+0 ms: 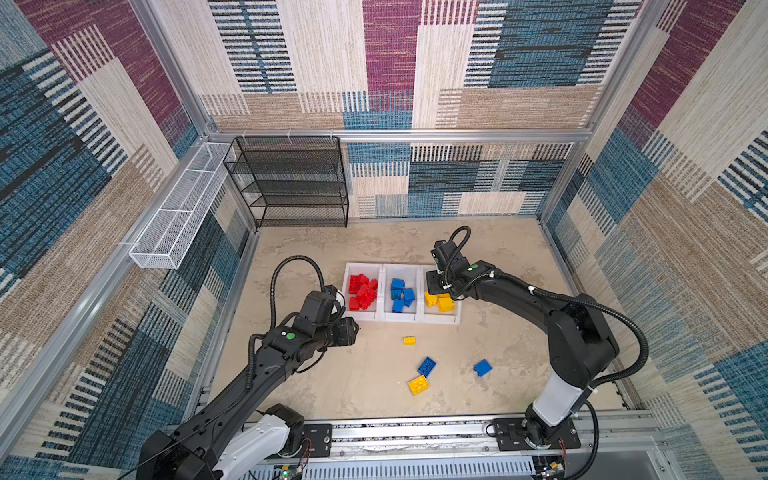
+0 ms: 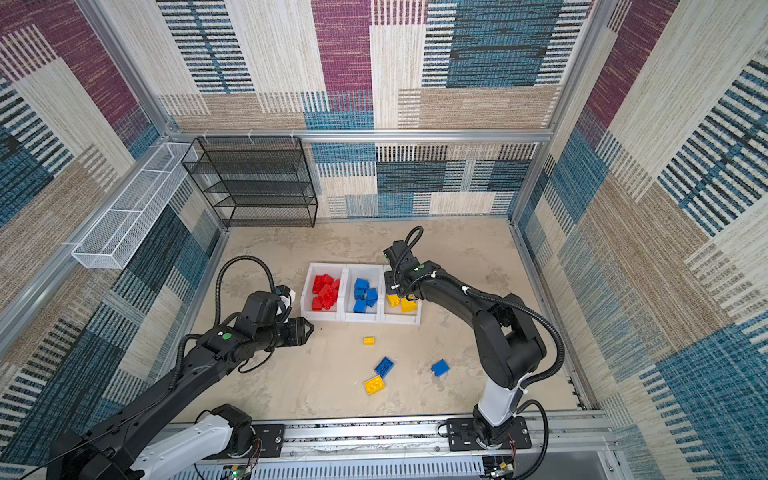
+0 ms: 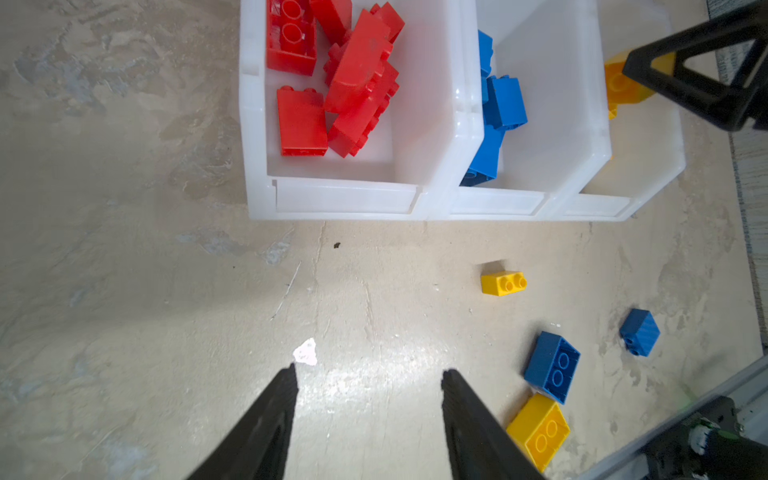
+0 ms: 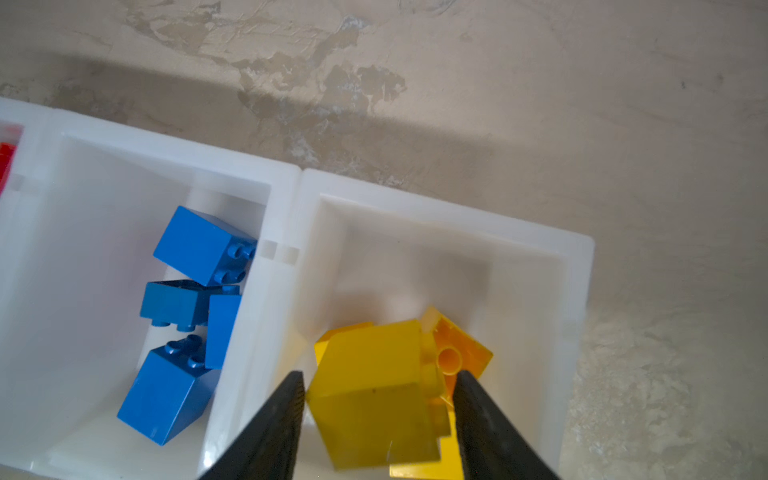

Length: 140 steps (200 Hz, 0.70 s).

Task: Sort the legos into containers by color
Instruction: 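Carry the yellow brick with the right gripper into the farthest compartment and release, then grasp the blue brick on the table with the left gripper while the right withdraws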

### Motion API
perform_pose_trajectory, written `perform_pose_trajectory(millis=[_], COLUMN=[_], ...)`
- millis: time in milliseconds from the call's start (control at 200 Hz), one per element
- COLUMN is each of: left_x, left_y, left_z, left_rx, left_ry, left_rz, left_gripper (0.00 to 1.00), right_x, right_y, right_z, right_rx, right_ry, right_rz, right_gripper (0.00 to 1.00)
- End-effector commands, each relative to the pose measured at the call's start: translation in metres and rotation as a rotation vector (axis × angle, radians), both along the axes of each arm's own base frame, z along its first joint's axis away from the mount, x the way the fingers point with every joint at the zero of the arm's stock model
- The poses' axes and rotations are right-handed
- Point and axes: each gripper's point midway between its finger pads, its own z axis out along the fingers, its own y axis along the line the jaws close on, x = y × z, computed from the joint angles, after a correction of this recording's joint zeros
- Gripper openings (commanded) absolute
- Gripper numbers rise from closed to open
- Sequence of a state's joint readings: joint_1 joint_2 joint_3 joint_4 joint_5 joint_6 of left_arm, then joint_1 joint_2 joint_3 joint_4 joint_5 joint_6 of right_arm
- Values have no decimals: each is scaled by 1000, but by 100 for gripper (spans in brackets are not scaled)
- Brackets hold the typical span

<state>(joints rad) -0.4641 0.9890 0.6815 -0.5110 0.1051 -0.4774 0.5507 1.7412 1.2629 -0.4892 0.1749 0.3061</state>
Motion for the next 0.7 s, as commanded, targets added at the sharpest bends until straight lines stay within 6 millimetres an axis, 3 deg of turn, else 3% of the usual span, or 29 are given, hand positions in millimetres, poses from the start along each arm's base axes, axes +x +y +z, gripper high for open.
perform_pose_trajectory(millis=[0, 361, 521, 696], left_x=[-2, -4, -10, -18], left_y=[-2, -18, -36, -70], left_z=[-1, -4, -6, -10], left_rx=[-11, -17, 14, 60], left_ry=[10, 17, 9, 5], left_rz=[11, -53, -125, -254], left_gripper=[59, 59, 59, 59], right_x=[8, -4, -18, -39], right_y=[6, 2, -8, -29], right_z=[11, 31, 36, 35], right_rx=[27, 81, 98, 119], right_ry=[-36, -48, -48, -42], right_rz=[4, -12, -38, -107], right_gripper=[65, 69, 70, 70])
